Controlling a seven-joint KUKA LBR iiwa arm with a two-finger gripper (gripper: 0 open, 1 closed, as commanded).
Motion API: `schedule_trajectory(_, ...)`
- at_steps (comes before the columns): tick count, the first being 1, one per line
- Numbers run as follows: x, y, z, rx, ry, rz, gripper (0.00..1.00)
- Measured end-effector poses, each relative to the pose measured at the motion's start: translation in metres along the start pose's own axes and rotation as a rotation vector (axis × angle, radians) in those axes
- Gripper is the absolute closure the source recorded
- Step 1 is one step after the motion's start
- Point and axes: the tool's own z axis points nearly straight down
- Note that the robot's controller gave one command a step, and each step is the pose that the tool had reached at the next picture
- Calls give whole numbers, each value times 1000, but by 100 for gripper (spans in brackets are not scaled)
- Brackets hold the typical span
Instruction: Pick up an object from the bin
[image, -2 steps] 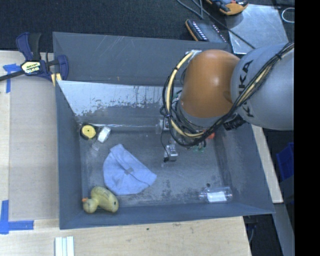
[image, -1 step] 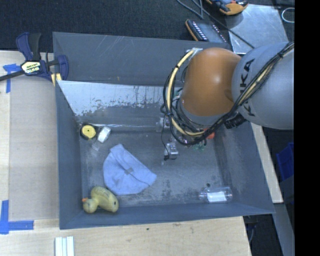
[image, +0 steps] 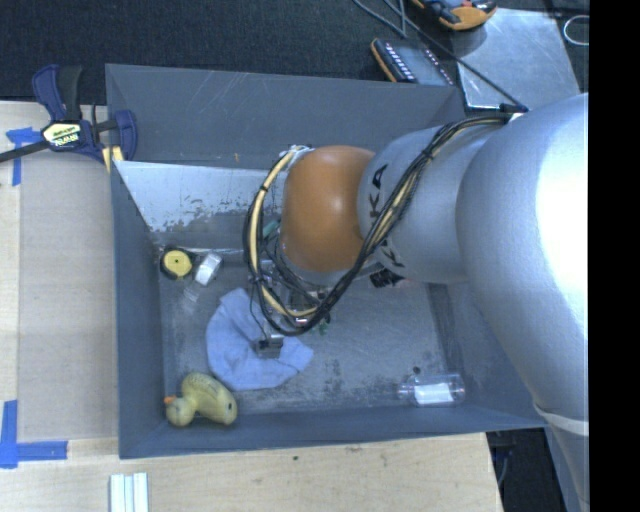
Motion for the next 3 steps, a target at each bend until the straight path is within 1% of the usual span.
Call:
schedule_trajectory(1, 23, -32, -5, 0, -14, 47, 100)
schedule_trajectory(2, 23, -32, -5, 0, -14, 48, 100)
schedule_trajectory(3, 61, -37, -110, 1, -16, -4, 100)
